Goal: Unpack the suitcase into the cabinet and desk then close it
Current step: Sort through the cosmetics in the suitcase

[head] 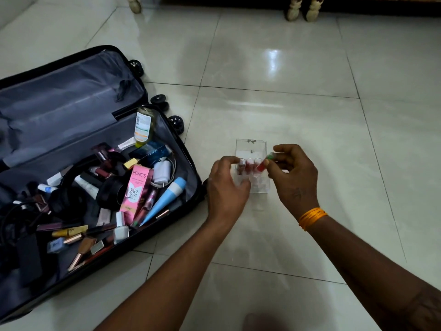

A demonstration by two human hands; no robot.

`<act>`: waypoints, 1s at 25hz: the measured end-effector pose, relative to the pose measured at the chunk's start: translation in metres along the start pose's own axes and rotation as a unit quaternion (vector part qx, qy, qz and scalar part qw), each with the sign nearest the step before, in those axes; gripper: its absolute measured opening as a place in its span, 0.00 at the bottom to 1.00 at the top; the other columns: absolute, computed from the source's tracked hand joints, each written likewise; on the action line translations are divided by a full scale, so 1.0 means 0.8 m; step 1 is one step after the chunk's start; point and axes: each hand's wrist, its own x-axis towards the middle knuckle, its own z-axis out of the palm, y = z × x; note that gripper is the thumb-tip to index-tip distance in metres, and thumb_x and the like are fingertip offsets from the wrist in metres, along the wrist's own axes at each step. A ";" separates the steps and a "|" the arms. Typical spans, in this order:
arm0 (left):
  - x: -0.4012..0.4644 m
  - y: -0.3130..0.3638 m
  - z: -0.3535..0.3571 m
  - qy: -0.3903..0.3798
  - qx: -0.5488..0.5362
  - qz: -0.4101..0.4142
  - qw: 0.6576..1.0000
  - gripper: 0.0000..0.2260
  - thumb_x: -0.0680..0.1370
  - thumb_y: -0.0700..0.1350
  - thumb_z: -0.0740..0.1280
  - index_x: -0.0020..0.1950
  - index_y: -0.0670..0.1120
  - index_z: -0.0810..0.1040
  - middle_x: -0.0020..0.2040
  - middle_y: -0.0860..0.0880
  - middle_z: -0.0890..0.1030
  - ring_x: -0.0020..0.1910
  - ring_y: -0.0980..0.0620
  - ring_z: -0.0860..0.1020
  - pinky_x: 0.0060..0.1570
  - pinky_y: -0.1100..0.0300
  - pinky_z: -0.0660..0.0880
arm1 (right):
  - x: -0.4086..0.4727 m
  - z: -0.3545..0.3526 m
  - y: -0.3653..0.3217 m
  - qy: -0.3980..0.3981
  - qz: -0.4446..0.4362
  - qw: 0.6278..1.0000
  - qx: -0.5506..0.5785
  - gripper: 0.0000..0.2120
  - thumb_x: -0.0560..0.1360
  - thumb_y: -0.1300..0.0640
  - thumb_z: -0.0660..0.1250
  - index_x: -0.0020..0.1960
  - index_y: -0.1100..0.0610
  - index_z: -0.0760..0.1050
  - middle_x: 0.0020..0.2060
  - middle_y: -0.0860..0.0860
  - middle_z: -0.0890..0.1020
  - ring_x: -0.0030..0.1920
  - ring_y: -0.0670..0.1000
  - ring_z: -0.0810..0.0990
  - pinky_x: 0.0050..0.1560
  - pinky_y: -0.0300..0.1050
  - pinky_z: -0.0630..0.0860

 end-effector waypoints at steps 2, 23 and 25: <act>-0.003 -0.007 0.004 -0.071 0.138 0.097 0.983 0.32 0.76 0.45 0.74 0.79 0.49 0.67 0.81 0.47 0.65 0.78 0.48 0.64 0.77 0.52 0.65 | 0.005 -0.011 0.003 0.022 -0.058 0.996 -0.067 0.14 0.75 0.60 0.76 0.57 0.55 0.77 0.45 0.46 0.86 0.47 0.41 0.85 0.44 0.37 0.82; 0.007 0.003 -0.015 -0.126 0.103 0.105 0.981 0.30 0.78 0.46 0.73 0.79 0.49 0.69 0.81 0.48 0.66 0.76 0.49 0.70 0.74 0.54 0.69 | 0.016 -0.002 0.021 -0.034 -0.177 0.966 -0.184 0.13 0.78 0.58 0.71 0.62 0.55 0.79 0.58 0.47 0.82 0.56 0.49 0.82 0.50 0.53 0.83; 0.012 0.020 -0.036 -0.088 0.012 0.074 0.993 0.27 0.79 0.47 0.74 0.77 0.52 0.72 0.75 0.52 0.74 0.69 0.53 0.76 0.67 0.53 0.77 | 0.013 0.012 -0.012 -0.031 -0.180 0.973 -0.142 0.12 0.77 0.59 0.71 0.60 0.55 0.80 0.55 0.47 0.83 0.54 0.47 0.82 0.47 0.48 0.84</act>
